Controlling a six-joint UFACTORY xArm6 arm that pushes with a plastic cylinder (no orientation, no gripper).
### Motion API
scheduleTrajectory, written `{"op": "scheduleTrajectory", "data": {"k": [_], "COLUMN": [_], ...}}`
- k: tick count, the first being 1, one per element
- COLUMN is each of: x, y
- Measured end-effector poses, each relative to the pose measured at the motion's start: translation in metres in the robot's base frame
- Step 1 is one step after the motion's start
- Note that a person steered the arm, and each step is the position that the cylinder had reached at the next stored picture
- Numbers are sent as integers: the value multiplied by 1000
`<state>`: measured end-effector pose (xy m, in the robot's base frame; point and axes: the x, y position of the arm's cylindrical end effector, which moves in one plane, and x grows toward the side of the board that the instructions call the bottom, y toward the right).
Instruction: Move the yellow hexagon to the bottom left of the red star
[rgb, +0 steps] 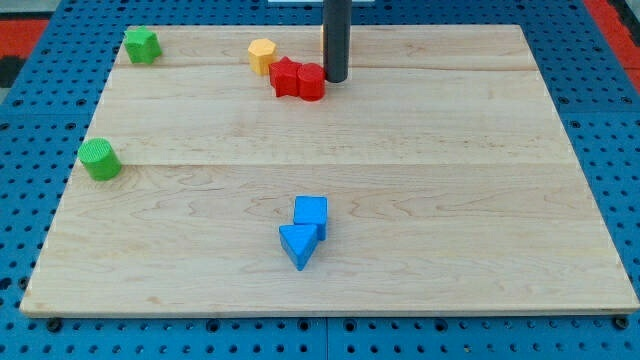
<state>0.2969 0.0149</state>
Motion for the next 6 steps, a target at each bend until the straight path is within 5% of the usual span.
{"op": "scheduleTrajectory", "data": {"k": [1,4,6], "x": [-30,-81,-47], "y": [-5,-151,-164]}}
